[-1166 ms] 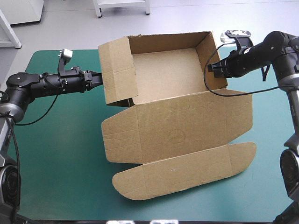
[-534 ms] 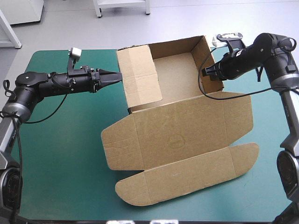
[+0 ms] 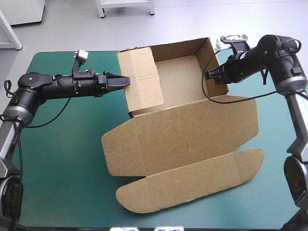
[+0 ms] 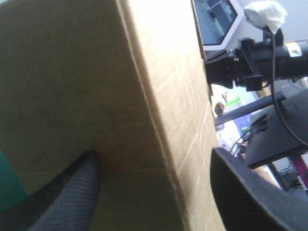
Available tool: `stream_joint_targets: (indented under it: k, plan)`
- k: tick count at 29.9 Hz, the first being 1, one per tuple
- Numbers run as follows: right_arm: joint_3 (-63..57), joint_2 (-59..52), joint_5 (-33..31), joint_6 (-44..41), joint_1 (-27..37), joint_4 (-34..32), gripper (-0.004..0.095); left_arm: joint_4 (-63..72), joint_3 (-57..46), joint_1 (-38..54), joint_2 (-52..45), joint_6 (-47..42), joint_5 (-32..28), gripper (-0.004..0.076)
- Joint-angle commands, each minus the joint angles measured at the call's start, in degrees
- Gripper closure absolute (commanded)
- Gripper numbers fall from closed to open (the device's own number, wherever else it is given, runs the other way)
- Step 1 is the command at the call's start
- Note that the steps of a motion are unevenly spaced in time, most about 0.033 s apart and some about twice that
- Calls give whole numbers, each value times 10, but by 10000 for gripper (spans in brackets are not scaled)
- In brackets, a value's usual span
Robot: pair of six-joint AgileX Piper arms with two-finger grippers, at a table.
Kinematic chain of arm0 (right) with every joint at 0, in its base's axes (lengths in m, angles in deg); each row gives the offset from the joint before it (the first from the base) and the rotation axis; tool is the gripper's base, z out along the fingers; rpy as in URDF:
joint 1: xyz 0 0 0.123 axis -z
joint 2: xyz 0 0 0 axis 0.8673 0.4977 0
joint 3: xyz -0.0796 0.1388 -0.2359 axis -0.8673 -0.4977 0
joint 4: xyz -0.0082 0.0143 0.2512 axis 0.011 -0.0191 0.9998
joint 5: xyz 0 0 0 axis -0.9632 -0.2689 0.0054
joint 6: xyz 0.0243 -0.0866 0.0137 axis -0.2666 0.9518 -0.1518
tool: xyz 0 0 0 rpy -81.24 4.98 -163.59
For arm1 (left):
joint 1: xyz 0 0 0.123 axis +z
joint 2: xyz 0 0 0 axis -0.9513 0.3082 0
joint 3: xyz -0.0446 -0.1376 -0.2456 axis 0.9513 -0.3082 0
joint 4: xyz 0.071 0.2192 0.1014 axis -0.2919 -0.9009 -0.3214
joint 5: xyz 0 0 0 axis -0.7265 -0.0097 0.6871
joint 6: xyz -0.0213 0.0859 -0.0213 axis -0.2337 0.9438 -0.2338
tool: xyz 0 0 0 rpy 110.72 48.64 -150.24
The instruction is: Fold the box
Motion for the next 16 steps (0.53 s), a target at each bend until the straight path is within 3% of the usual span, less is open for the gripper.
stream_joint_targets:
  k: [1, 7, 13, 16]
  plan:
    - [19, -27, 21, -26, -14, -10, 919, -32, 51, -32, -25, -45, -34, 250]
    - [19, -27, 22, -47, -35, -39, 919, -219, 125, -90, -25, -180, -111, 251]
    - [19, -27, 26, -59, -57, -62, 919, -433, 155, -149, -25, -337, -135, 251]
    - [19, -27, 29, -61, -68, -67, 919, -474, 155, -165, -24, -375, -137, 251]
